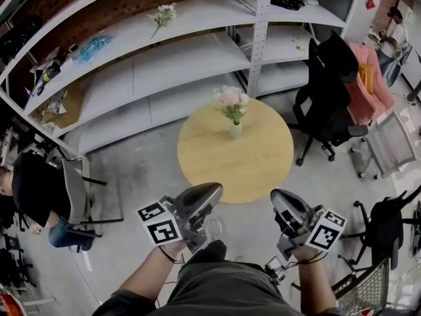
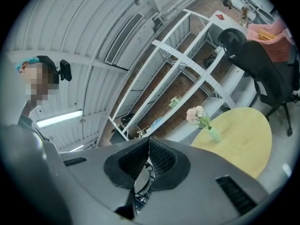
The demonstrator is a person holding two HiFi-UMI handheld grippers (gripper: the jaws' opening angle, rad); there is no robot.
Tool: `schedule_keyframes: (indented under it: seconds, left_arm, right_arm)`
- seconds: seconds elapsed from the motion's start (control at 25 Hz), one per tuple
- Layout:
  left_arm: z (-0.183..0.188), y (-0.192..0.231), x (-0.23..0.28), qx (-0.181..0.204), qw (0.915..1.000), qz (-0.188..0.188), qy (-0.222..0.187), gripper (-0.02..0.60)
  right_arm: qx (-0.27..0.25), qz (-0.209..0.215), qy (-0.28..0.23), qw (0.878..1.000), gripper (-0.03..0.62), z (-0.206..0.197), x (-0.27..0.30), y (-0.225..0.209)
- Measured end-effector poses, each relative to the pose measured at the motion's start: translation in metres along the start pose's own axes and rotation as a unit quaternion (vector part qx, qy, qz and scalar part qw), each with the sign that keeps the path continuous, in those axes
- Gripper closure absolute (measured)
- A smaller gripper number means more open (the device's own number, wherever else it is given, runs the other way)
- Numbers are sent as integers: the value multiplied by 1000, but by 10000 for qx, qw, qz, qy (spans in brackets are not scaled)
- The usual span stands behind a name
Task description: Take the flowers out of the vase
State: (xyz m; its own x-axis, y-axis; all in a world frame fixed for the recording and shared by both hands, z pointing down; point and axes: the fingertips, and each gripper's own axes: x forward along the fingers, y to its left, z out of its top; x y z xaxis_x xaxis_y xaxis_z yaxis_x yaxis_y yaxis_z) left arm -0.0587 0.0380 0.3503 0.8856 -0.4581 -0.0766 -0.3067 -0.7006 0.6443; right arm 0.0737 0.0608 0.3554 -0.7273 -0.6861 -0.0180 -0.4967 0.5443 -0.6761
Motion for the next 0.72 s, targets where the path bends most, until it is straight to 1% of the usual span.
schedule_keyframes:
  seconds: [0.16, 0.4, 0.48, 0.6, 0.72]
  left_arm:
    - [22, 32, 7, -29, 9999, -89, 59, 572]
    - [52, 77, 23, 88, 9996, -170, 227, 572]
    - [58, 92, 31, 120, 9994, -130, 284, 572]
    - [65, 117, 43, 293, 9987, 26, 404, 572]
    - [71, 143, 55, 414, 9978, 98, 518, 572]
  right_arm:
    - [-42, -105, -32, 9999, 579, 12, 35, -11]
    - [-131, -296, -165, 9993, 579, 33, 77, -22]
    - [-102, -361, -189, 9991, 579, 36, 86, -28]
    - [-21, -473, -183, 9987, 579, 38, 97, -40]
    - [98, -575, -172, 9981, 579, 40, 108, -54]
